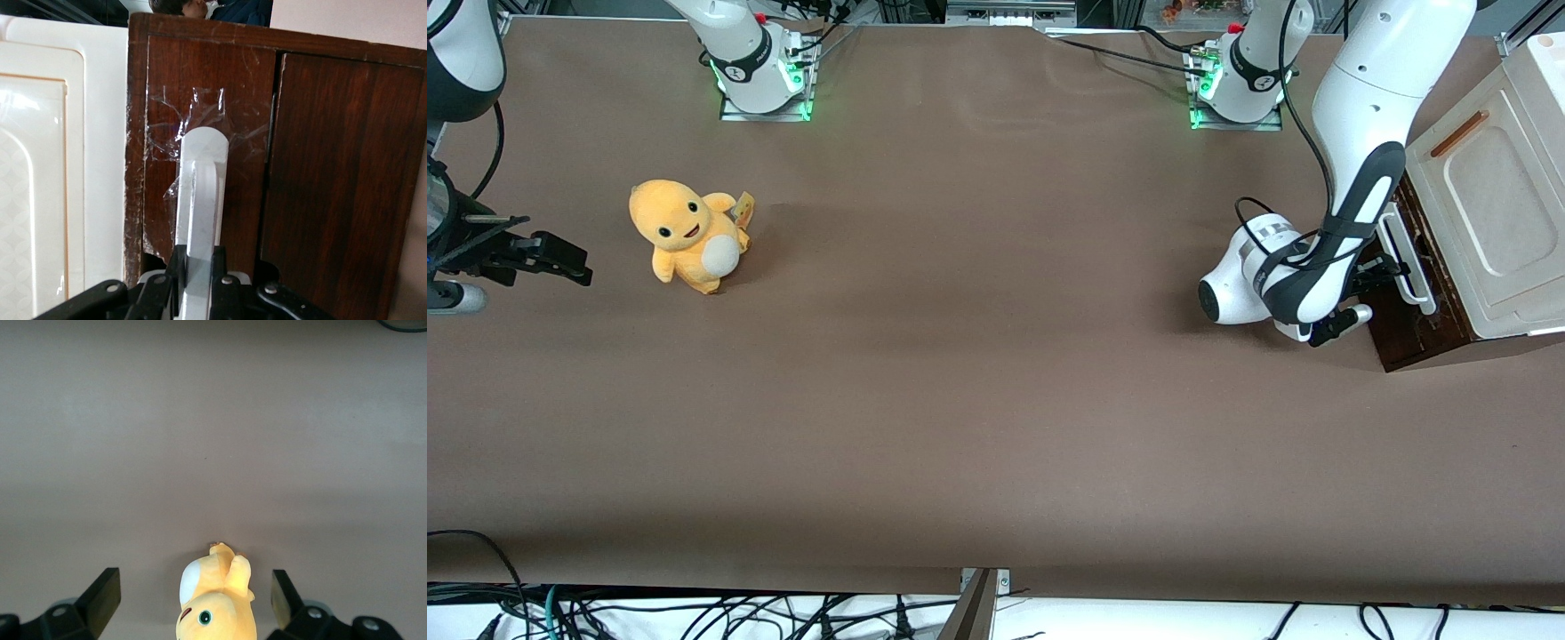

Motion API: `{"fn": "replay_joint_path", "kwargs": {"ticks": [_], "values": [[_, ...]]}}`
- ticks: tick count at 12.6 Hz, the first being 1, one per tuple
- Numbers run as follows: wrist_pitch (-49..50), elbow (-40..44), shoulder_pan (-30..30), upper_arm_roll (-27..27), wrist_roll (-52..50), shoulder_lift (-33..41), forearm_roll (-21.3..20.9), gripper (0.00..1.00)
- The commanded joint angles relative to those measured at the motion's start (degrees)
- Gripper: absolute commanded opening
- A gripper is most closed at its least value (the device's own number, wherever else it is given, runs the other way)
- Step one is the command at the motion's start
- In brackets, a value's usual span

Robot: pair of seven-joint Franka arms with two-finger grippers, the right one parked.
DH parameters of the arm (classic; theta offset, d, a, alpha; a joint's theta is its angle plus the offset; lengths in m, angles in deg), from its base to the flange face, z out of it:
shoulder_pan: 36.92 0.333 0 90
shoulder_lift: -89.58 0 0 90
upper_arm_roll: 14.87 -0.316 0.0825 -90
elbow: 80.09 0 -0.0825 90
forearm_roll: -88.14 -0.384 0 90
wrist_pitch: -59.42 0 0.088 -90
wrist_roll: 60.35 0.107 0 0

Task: Open lower drawer with left arm only
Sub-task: 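Close the left gripper on the white drawer handle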

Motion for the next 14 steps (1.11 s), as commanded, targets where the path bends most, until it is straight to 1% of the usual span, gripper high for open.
{"fn": "replay_joint_path", "kwargs": {"ticks": [1,5,8,14], "values": [[0.51,1.72,0.4,0.65,-1.09,-0.19,-0.72,0.17],[0.6,1.81,-0.04,1.09,-1.09,-0.19,-0.54,0.17],[0.95,2.69,-0.3,1.87,-1.09,-0.01,1.74,0.17],[3.05,2.87,-0.48,3.54,-1.18,-0.01,2.71,0.17]]}}
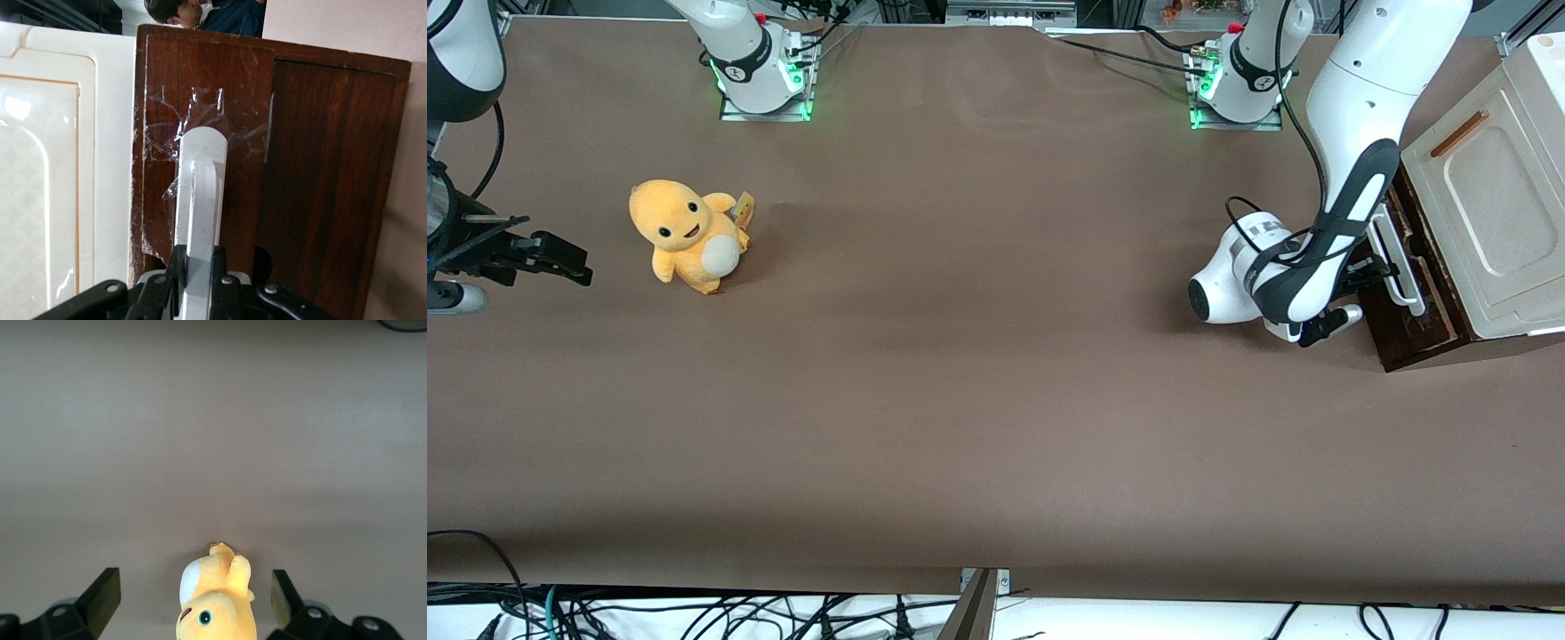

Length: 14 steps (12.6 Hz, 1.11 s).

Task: Open lower drawer with left arm only
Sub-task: 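Close the left gripper on the white drawer handle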

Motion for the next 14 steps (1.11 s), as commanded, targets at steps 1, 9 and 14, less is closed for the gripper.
{"fn": "replay_joint_path", "kwargs": {"ticks": [1,9,14], "values": [[2.08,2.39,-0.42,1.55,-1.17,-0.01,2.26,0.17],[3.57,3.8,-0.86,3.31,-1.7,-0.1,4.9,0.17],[4.19,4.41,-0.95,4.45,-1.79,-0.1,6.13,0.16]]}}
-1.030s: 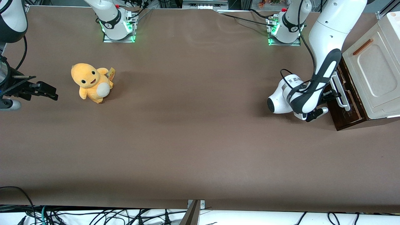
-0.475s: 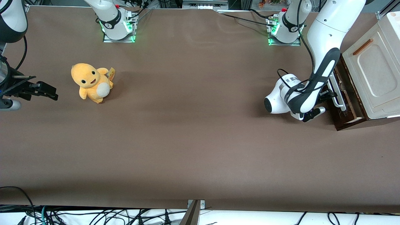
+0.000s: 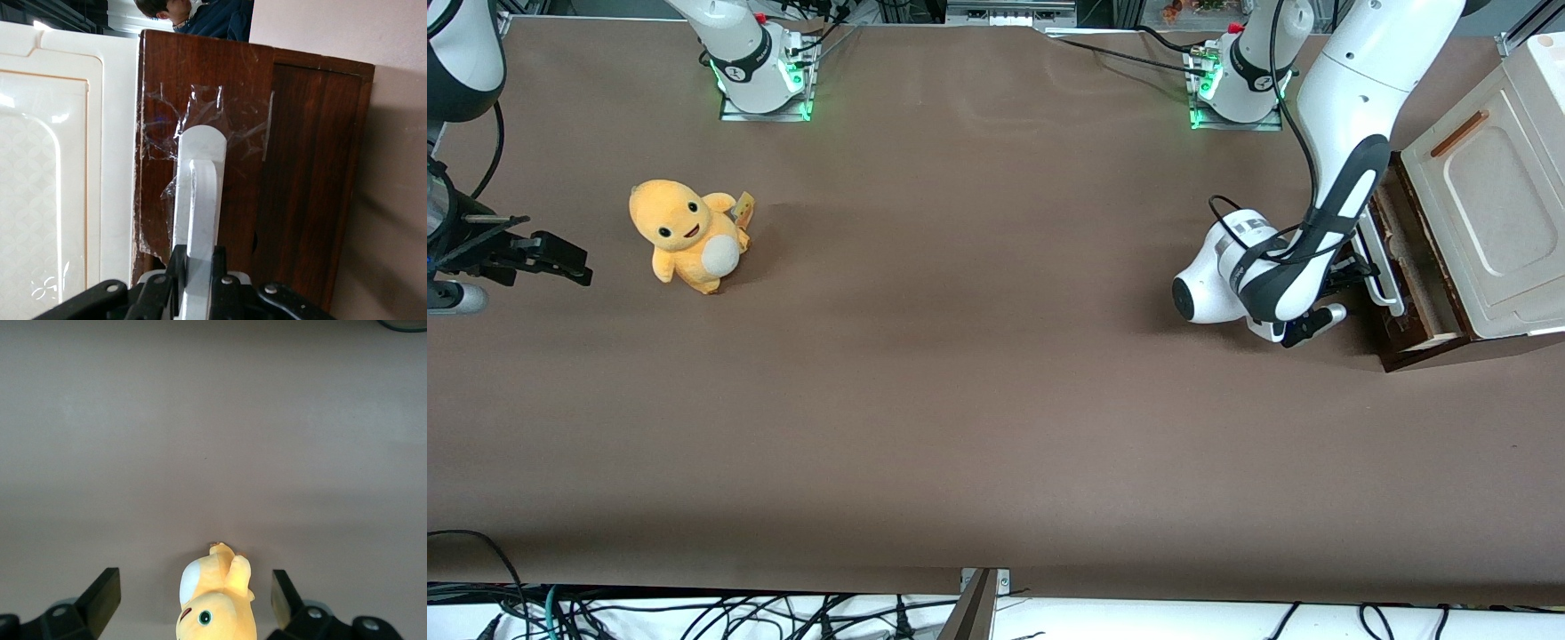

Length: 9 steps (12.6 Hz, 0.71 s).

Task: Open lower drawer with left arm only
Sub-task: 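Pull the handle with the left gripper, sliding the drawer out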

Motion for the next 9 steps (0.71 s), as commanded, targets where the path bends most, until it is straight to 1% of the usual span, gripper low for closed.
{"fn": "replay_joint_path", "kwargs": {"ticks": [1,9], "values": [[2.83,2.04,-0.82,1.38,-1.88,0.17,3.07,0.16],[4.23,2.22,-0.9,2.61,-1.97,0.09,3.95,0.16]]}}
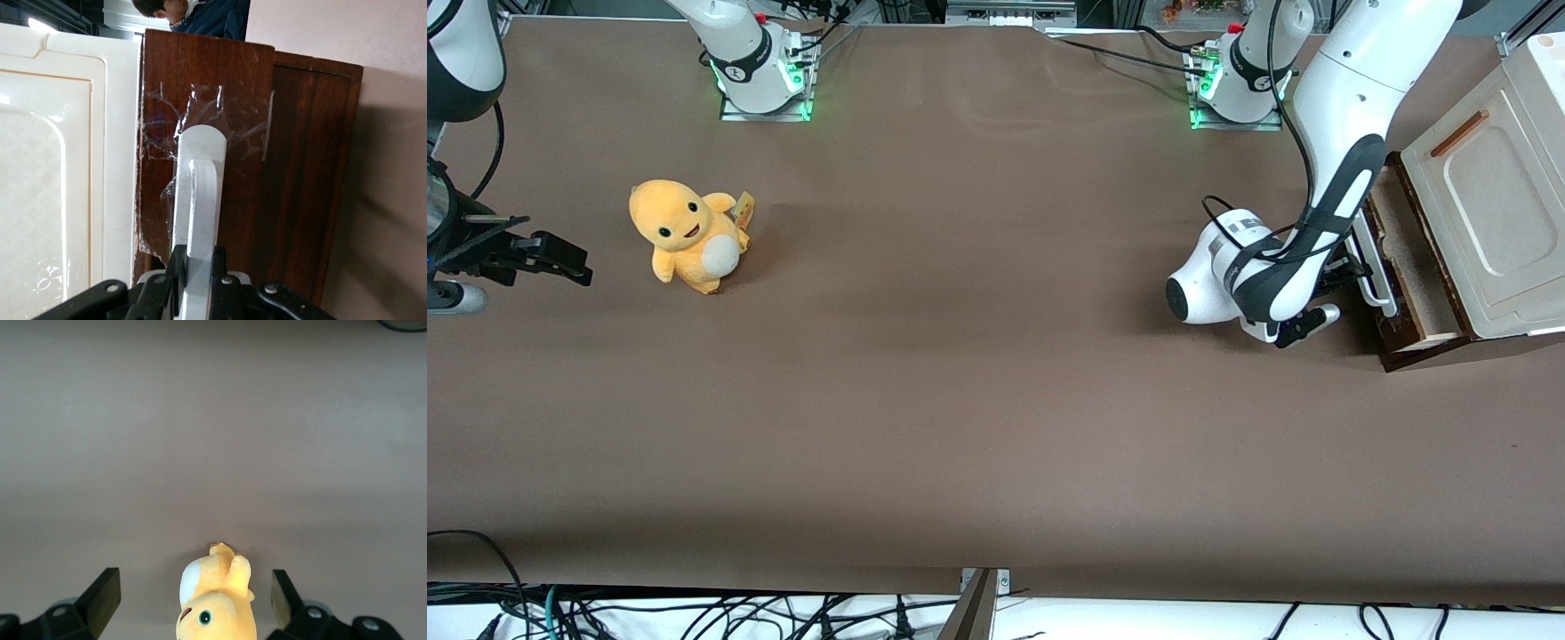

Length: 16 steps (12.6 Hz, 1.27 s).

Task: Open lower drawer with left arm only
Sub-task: 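Pull the handle with the left gripper, sliding the drawer out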

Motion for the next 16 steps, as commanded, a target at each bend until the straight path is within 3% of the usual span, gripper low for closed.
{"fn": "replay_joint_path", "kwargs": {"ticks": [1,16], "values": [[3.33,1.21,-0.9,1.29,-1.97,0.55,3.42,0.16],[4.21,2.61,-1.78,2.08,-2.24,0.37,5.97,0.16]]}}
